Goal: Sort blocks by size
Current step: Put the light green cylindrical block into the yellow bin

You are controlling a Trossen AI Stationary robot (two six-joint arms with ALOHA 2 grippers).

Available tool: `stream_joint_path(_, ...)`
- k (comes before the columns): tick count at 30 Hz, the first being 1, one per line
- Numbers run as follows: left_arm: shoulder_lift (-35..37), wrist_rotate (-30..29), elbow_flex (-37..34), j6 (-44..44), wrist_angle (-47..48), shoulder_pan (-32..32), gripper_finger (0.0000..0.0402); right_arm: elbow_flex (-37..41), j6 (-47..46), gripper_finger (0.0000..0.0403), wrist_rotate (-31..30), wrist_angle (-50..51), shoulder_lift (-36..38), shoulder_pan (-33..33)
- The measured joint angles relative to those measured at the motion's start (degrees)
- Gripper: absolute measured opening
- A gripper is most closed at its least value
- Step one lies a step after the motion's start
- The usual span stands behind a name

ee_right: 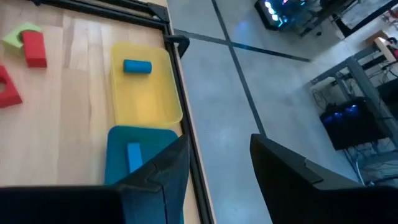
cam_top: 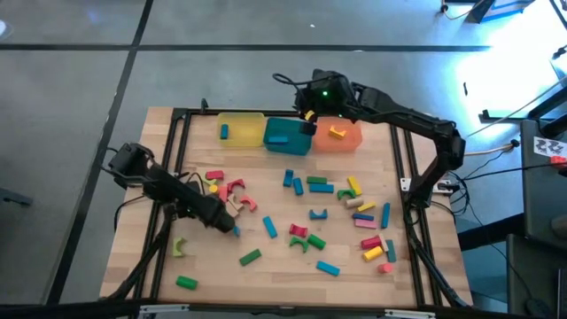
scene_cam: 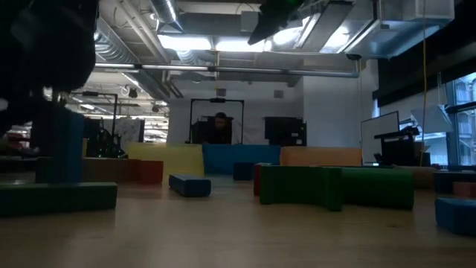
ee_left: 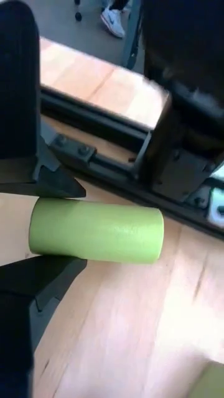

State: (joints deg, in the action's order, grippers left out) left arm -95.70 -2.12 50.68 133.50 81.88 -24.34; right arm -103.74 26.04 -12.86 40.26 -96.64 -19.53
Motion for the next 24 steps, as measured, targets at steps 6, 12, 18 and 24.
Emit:
stream_joint_path(6,5.01,-0.51,3.06,-4.12,1.61,0.00,0.0114,0.00,0.30,0.0172,-0.06,5.49,0.65,-0.04)
stream_joint_path(12,11.16,-6.78,5.66,-8.89,0.99,0.02,0.0110,0.00,1.61,0.0172,-2.74,11.30,0.86,-1.23)
stream_joint_path(18,18.32,-22.72,6.77,-10.49,-0.15,0.96,0.0116,0.00,0.63,0.0172,-3.06,17.13,0.83,-1.92)
stream_joint_path(24,22.32,-40.35,6.77,-20.69,-5.88,5.66,0.0113,0.00,-2.75,0.0172,-2.75,21.10,0.83,-1.90)
